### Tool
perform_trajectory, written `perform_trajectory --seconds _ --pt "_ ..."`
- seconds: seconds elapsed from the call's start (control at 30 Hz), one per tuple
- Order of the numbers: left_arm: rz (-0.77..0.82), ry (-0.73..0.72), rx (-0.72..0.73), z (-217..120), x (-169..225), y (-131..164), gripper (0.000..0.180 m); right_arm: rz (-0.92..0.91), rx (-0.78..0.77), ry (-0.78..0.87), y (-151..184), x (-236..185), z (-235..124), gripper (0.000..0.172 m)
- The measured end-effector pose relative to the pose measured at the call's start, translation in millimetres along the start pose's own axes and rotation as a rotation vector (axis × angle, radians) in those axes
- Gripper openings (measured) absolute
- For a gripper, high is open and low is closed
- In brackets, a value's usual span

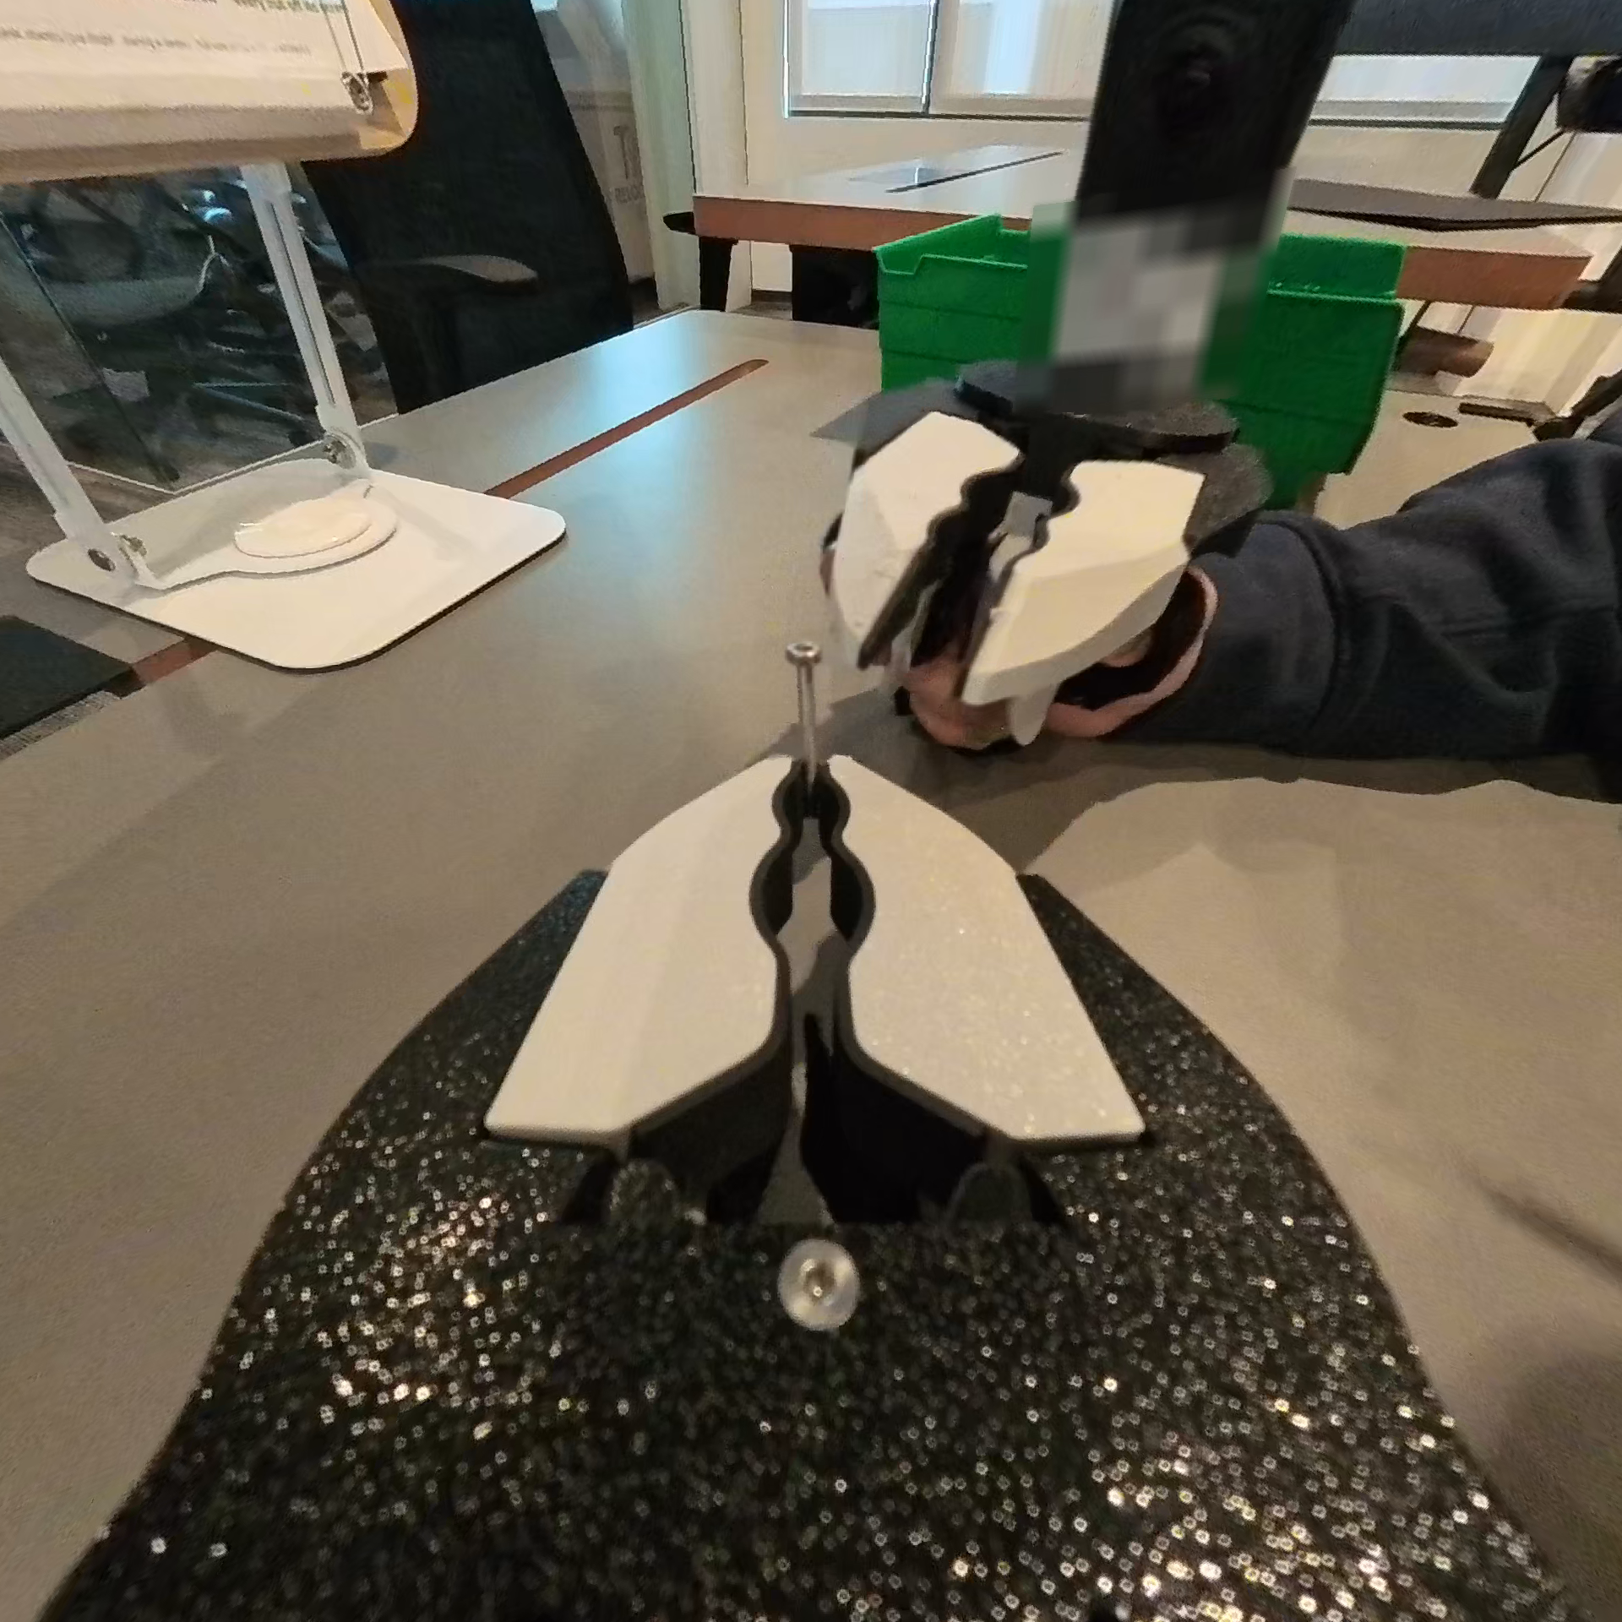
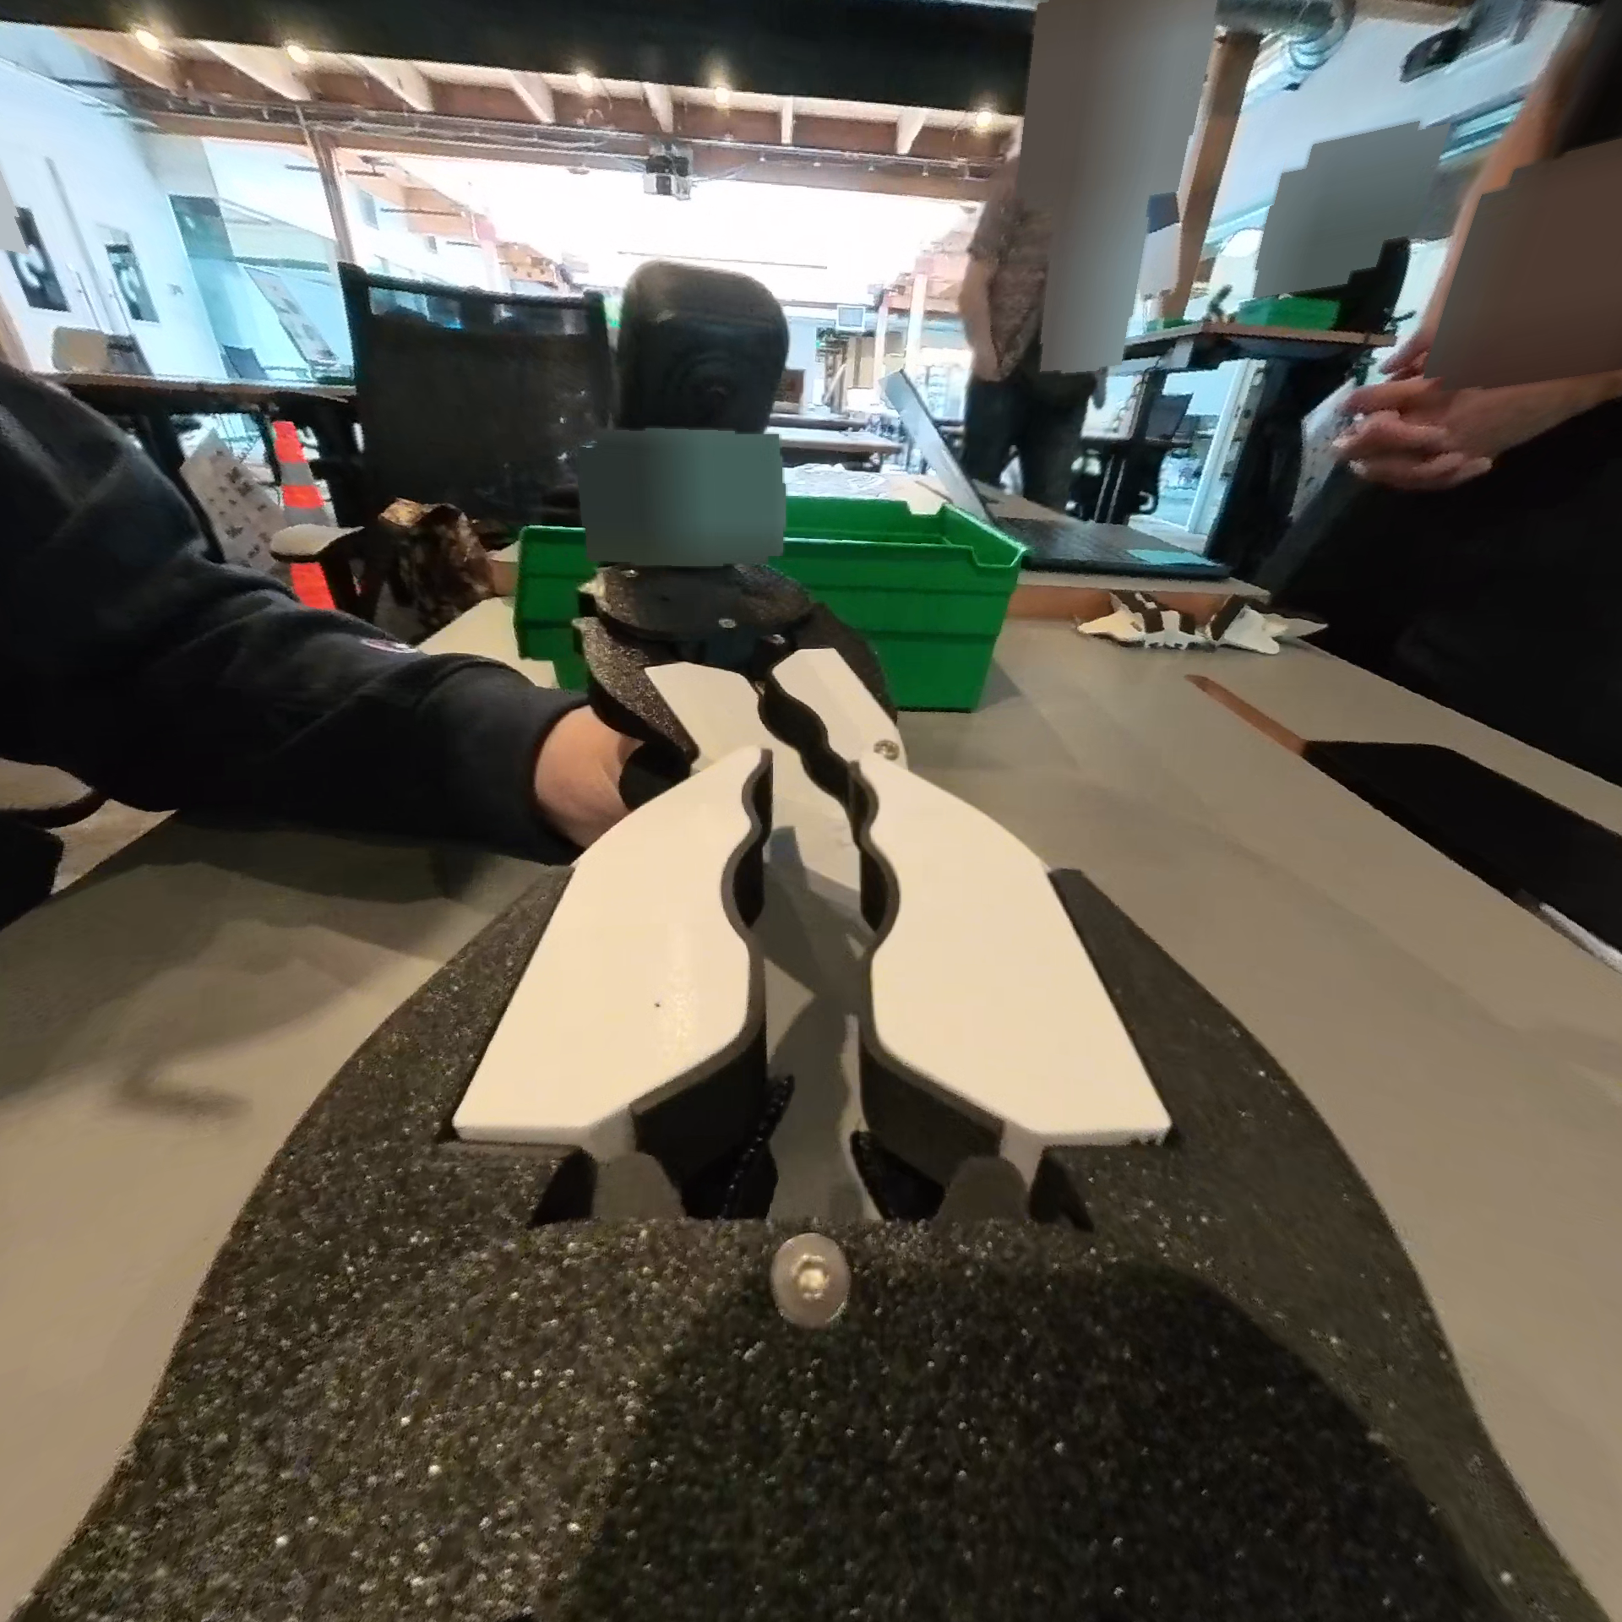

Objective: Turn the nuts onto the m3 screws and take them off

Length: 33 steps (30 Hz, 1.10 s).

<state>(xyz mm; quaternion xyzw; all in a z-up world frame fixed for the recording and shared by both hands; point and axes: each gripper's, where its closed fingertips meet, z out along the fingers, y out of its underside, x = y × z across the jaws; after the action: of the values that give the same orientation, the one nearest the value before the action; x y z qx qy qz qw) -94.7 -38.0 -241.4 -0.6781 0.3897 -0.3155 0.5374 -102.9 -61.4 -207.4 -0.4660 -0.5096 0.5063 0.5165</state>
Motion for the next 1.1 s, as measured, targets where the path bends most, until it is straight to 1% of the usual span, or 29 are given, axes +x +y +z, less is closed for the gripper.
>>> perform_trajectory --seconds 0.1,0.17,0.2,0.27,0.33,0.43,0.47,0.53,0.6,0.67,0.8,0.87,0.9,0.93,0.97,1.1 --pt "-0.001 0.005 -0.001 0 0 0 0.002 0.000 0.011 0.035 -1 8 2 0.026" --pt "-0.002 0.005 -0.001 0 0 0 0.002 -0.001 0.000 0.026 1 9 5 0.029" --pt "-0.005 0.005 0.000 0 0 0 0.002 -0.004 -0.006 0.011 1 6 6 0.027" --pt "-0.010 0.002 0.006 -1 -1 -1 0.002 -0.003 -0.002 -0.015 0 -1 2 0.015" --pt "-0.012 0.002 0.006 -1 -1 -1 0.002 -0.005 0.011 0.012 -1 1 0 0.018" --pt "0.001 -0.003 -0.004 0 0 0 0.002 -0.016 0.014 0.053 -1 10 3 0.031" --pt "0.005 -0.005 -0.007 1 0 1 0.002 -0.016 0.002 0.043 0 10 5 0.031" --pt "0.010 -0.005 -0.007 1 0 1 0.002 -0.011 -0.014 0.006 2 3 6 0.025" --pt "0.019 -0.006 -0.011 1 1 1 0.002 -0.001 -0.005 0.005 1 1 2 0.020" --pt "0.017 -0.012 -0.016 2 0 2 0.002 -0.003 0.018 0.031 -2 4 0 0.022" --pt "0.021 -0.010 -0.017 2 1 2 0.002 -0.020 -0.001 0.044 0 9 5 0.033" --pt "0.017 -0.005 -0.017 2 1 2 0.002 -0.017 -0.016 0.011 2 3 5 0.027" --pt "0.019 -0.002 -0.017 2 1 2 0.002 -0.009 -0.016 0.015 2 1 3 0.027" --pt "0.025 -0.006 -0.018 2 1 2 0.002 -0.005 -0.009 0.008 1 -1 0 0.020" --pt "0.026 -0.012 -0.020 2 1 2 0.002 -0.004 0.009 0.013 -1 0 -2 0.019" --pt "0.012 -0.004 -0.015 2 0 2 0.002 -0.004 0.010 0.049 -1 10 2 0.029"
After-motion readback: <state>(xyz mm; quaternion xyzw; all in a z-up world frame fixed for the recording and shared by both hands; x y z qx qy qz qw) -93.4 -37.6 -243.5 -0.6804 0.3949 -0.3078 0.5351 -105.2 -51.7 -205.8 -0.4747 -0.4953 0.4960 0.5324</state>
